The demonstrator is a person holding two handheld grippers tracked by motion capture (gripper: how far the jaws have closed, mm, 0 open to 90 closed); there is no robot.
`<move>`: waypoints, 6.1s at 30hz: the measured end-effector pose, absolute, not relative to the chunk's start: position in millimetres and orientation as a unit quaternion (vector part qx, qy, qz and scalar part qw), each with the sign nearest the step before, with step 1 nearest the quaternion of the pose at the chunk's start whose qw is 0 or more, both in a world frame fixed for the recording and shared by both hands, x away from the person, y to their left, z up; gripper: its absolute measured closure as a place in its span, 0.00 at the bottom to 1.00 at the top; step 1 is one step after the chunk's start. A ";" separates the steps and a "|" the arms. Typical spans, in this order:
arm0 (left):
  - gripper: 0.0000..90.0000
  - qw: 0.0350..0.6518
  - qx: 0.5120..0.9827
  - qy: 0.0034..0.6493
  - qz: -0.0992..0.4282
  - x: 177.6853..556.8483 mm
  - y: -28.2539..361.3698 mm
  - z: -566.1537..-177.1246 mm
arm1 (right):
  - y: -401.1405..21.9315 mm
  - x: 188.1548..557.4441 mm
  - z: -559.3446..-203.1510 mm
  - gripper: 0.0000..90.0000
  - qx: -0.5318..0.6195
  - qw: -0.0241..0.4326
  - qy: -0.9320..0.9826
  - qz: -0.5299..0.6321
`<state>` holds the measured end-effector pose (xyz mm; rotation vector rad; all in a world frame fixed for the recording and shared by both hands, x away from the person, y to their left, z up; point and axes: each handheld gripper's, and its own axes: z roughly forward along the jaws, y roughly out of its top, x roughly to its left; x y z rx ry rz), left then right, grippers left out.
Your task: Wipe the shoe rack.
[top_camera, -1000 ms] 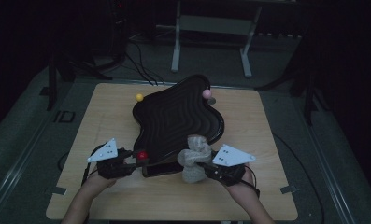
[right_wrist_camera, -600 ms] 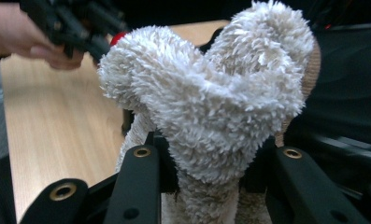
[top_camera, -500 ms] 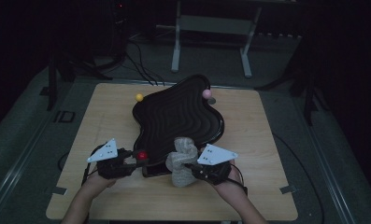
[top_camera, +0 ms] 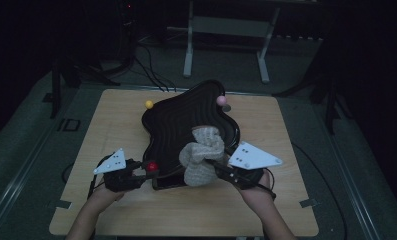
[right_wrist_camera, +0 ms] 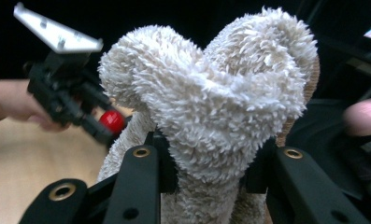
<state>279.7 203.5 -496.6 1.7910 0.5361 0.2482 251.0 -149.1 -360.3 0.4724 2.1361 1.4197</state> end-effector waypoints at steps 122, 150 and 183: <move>0.67 0.595 0.763 0.231 0.101 281.9 205.4 -499.2 | -149.3 359.6 -549.3 0.75 0.281 0.215 0.827 0.437; 0.67 0.592 0.764 0.234 0.107 280.3 204.3 -498.6 | -127.4 322.0 -547.6 0.75 0.189 0.182 0.867 0.424; 0.67 0.591 0.765 0.233 0.108 280.4 203.9 -498.5 | -72.1 298.6 -552.6 0.76 0.173 0.187 0.868 0.427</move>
